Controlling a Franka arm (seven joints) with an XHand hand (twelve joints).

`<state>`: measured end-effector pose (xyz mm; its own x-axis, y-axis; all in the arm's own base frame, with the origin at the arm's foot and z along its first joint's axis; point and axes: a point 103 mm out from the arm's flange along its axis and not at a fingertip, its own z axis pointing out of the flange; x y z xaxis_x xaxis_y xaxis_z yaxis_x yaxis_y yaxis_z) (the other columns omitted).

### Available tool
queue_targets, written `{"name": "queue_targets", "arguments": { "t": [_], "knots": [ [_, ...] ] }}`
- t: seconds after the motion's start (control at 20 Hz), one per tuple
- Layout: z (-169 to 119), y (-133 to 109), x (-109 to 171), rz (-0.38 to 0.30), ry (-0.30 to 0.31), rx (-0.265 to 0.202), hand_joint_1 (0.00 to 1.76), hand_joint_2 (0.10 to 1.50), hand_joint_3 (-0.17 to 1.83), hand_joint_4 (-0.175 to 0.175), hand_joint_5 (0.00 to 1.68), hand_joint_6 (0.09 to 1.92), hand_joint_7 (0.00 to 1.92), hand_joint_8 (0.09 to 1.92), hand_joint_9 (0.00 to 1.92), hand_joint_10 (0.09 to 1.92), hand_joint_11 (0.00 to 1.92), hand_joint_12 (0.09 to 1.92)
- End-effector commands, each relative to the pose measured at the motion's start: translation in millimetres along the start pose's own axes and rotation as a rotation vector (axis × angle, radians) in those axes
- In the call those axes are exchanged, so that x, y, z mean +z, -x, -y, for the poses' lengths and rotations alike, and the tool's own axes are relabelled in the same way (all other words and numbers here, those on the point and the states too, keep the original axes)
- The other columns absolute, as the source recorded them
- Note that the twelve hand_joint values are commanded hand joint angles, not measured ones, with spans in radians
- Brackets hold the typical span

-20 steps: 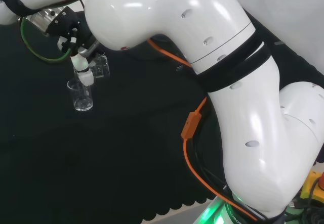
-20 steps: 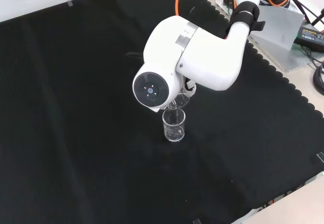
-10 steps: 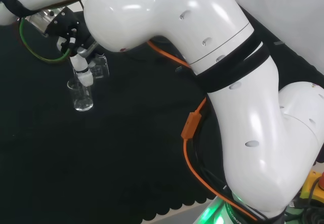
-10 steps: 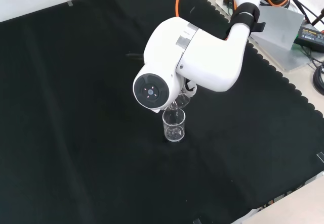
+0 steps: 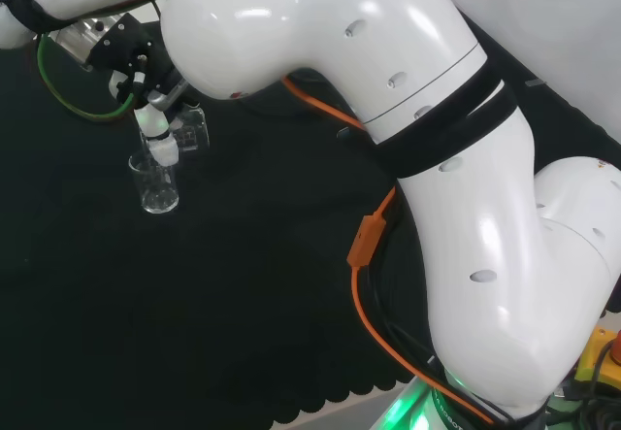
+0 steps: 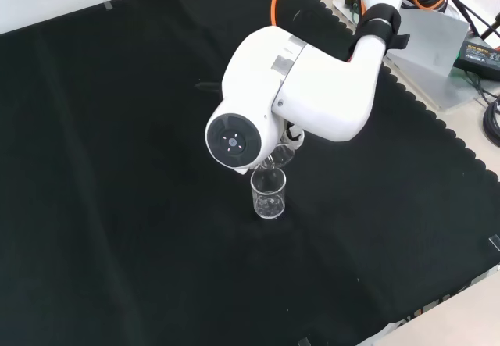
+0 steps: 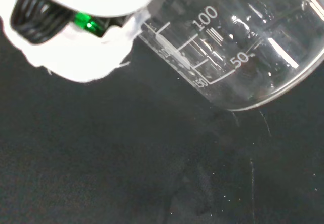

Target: Pour the water from the handheld beaker into the one on the table.

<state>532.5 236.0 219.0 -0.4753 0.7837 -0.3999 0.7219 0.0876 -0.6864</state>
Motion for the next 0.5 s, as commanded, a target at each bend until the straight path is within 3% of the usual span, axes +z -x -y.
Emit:
{"name": "queue_targets", "arguments": {
  "t": [0.05, 0.5],
  "knots": [
    [-0.4, -1.4, 1.3, -0.005, 0.0, -0.006, 1.17, 0.68, 0.53, 0.097, 1.42, 0.35, 1.84, 0.09, 1.69, 0.09, 1.35, 0.79],
    [-0.5, -1.4, 0.8, -0.015, 0.008, -0.009, 1.17, 0.68, 0.53, 0.1, 1.41, 0.35, 1.84, 0.09, 1.69, 0.09, 1.35, 0.79]
  ]
}}
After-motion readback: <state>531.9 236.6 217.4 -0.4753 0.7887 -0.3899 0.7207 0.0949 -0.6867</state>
